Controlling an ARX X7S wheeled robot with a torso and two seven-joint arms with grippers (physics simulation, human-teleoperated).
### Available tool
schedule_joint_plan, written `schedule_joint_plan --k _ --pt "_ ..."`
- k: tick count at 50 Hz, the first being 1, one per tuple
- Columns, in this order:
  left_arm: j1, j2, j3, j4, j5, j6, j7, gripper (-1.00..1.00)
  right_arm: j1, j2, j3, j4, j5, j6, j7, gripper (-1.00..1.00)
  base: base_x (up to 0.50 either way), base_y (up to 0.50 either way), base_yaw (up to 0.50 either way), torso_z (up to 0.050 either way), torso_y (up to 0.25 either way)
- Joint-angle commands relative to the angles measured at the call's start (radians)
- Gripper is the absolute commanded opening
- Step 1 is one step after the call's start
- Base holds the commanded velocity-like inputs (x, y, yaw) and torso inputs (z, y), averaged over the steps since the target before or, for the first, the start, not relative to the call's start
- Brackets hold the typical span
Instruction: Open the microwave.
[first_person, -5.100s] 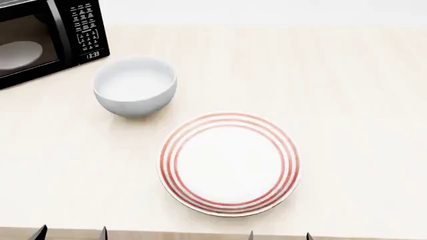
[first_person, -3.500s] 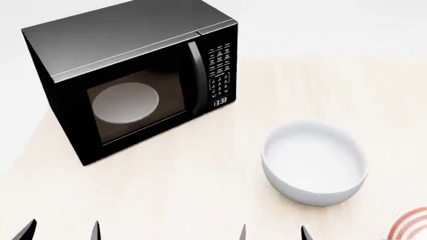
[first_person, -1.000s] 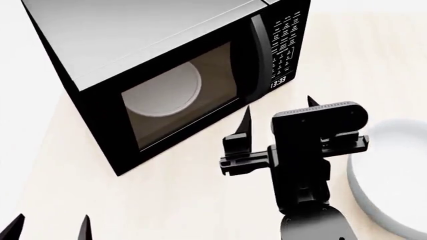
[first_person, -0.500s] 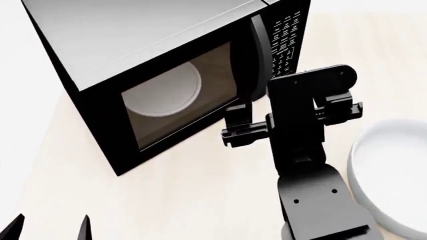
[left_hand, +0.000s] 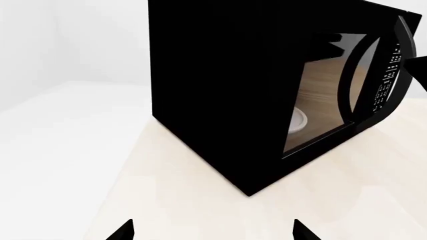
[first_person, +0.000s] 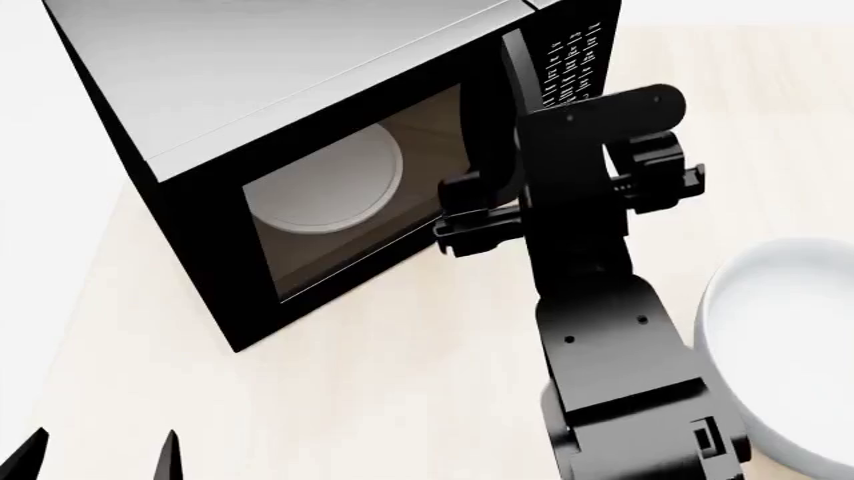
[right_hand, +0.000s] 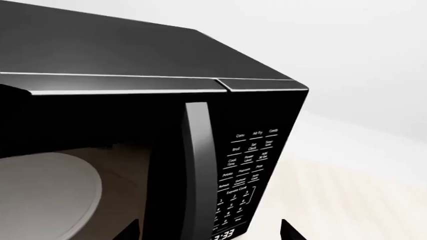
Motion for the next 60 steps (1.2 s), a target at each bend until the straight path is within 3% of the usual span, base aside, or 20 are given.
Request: schedule_joint_plan --k 1,46,47,60 --pt "0.0 -0.005 0.0 0.004 -0.008 -0.001 -0.005 1.0 0.038 -0.024 -0.003 0.108 0.002 -0.039 -0.004 1.0 0.0 0.0 0.0 0.0 0.0" --pt "-0.005 -0.022 0.006 -0.001 -0.027 0.008 -0.018 1.0 0.164 -0.087 -0.028 0.484 0.004 -0.225 -0.024 1.0 0.0 0.0 0.0 0.0 0.0" --pt "-0.005 -0.023 0.006 -0.001 -0.028 0.008 -0.018 1.0 0.164 -0.086 -0.029 0.482 0.003 -0.225 -0.023 -1.0 0.0 0.0 0.0 0.0 0.0" --pt "0.0 -0.027 0.01 0.004 -0.034 0.01 -0.021 1.0 0.092 -0.045 -0.03 0.272 0.03 -0.134 -0.015 -1.0 0.0 0.0 0.0 0.0 0.0"
